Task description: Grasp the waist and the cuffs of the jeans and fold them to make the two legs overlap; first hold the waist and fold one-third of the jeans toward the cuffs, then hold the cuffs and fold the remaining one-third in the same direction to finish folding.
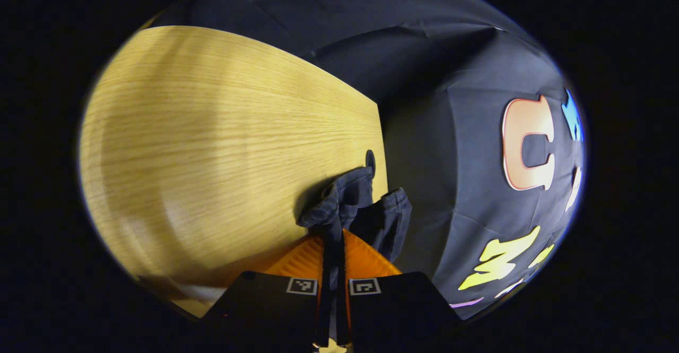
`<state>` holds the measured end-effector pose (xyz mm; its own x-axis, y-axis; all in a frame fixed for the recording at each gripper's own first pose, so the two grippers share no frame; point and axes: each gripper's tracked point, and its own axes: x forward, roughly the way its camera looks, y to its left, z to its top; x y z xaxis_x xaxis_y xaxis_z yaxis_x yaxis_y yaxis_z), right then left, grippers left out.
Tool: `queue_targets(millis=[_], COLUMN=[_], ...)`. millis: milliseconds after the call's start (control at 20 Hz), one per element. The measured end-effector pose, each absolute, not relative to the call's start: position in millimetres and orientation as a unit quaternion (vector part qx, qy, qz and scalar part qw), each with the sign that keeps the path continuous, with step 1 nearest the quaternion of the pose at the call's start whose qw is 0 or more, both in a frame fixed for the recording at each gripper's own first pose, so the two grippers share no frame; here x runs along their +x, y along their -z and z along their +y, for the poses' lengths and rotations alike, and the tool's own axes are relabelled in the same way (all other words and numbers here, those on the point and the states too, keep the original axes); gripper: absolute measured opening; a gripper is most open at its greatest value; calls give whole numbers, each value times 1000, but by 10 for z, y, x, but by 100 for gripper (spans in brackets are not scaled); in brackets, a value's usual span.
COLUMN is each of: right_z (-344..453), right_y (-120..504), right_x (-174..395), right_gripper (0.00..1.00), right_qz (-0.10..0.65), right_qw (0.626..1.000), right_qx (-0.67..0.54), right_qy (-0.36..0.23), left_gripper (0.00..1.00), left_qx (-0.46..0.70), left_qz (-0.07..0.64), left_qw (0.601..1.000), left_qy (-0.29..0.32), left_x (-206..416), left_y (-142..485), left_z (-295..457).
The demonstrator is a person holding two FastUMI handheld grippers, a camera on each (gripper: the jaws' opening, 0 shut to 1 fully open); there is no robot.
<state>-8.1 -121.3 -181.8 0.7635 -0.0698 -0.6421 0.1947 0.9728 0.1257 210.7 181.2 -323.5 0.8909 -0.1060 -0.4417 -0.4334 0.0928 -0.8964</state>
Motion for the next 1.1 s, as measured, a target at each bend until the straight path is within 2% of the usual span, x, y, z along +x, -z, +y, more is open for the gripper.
queue_targets(millis=[300,550,900,1000,1100], right_z=[-1479,-1550,-1895,-2065,-2242], right_y=[1504,1307,1222,1197,1208], right_x=[-154,-394,-915,-1075,-1251], right_gripper=[95,95,96,94,96], right_qz=[278,255,239,233,231], right_qw=[952,959,960,958,954], right_qx=[48,49,31,36,43], right_qy=[117,116,145,165,187], left_gripper=[6,6,6,5,5], left_qx=[-600,-549,-467,-431,-405], left_qz=[175,154,140,145,158], left_qw=[779,821,868,883,889], left_qy=[-45,16,91,119,143], left_x=[2161,2164,2170,2159,2166], left_y=[2480,1862,1128,1031,1003], left_z=[1635,1246,216,-190,-582])
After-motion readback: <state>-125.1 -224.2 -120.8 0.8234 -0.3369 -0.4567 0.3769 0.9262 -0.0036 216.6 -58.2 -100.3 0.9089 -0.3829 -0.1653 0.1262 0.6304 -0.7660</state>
